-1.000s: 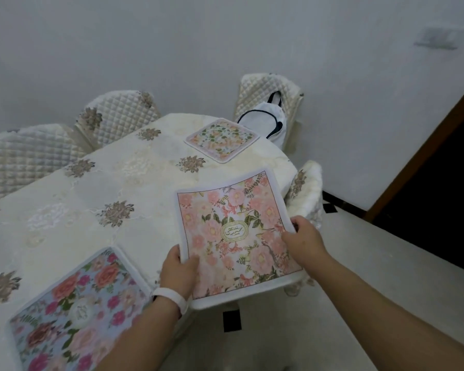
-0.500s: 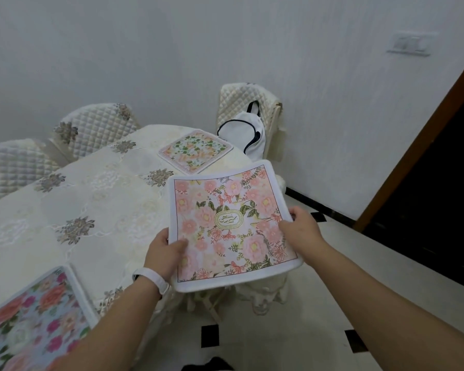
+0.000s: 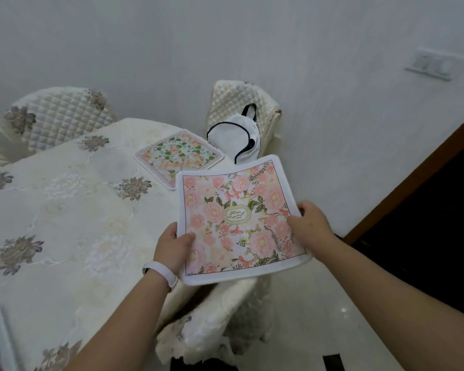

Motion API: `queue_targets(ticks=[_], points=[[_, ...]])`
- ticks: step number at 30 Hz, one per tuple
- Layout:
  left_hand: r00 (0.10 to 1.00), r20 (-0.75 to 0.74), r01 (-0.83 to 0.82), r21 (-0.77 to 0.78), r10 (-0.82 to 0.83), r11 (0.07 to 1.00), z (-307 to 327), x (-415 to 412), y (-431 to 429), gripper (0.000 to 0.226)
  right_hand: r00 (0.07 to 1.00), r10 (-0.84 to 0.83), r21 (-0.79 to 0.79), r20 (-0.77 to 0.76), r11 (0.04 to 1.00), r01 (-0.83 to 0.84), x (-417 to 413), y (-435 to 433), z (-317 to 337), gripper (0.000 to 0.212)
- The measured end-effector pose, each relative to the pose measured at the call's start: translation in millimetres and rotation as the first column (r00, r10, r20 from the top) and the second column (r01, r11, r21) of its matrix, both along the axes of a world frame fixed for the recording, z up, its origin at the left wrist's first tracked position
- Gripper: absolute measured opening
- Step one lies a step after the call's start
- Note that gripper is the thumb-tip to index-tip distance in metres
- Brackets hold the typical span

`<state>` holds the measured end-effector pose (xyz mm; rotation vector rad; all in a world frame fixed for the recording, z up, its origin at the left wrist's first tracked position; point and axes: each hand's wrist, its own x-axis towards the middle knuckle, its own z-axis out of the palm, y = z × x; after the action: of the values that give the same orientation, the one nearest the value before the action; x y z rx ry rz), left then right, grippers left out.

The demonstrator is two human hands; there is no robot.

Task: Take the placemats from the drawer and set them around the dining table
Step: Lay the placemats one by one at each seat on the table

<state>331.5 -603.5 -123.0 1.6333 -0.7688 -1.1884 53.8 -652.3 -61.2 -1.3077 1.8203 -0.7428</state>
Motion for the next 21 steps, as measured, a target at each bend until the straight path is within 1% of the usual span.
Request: queue_targets(ticks=[3, 6, 10, 14, 17, 21], points=[[1.0, -0.016, -0.012, 0.028, 0.013, 1.0, -10, 4, -33, 0.017, 0.999, 0.021, 0.014, -0.031, 1.0, -0.021, 8, -36, 4, 0.014], [1.0, 0.011, -0.012, 0.031, 0.012, 0.999, -16, 11, -60, 0.011, 0.996, 0.048, -0.017, -0.075, 0.999, -0.05, 20, -69, 4, 0.014], [0.998, 0.025, -0.05, 0.032, 0.049, 0.998, -18, 25, -79, 0.008, 0.992, 0.106, -0.017, -0.066, 0.994, -0.107, 44, -102, -5, 0.015], [0.989, 0.027, -0.144, 0.058, 0.142, 0.988, -27, 44, -73, 0.015, 0.975, 0.214, 0.061, -0.067, 0.976, -0.21, 70, -122, -27, 0.021], [0.974, 0.034, -0.225, 0.094, 0.223, 0.97, -39, 52, -65, 0.017, 0.953, 0.294, 0.101, -0.078, 0.953, -0.286, 89, -131, -44, 0.019], [0.94, 0.024, -0.341, 0.145, 0.341, 0.929, -53, 58, -48, 0.023, 0.898, 0.425, 0.173, -0.11, 0.898, -0.404, 109, -147, -67, 0.014]])
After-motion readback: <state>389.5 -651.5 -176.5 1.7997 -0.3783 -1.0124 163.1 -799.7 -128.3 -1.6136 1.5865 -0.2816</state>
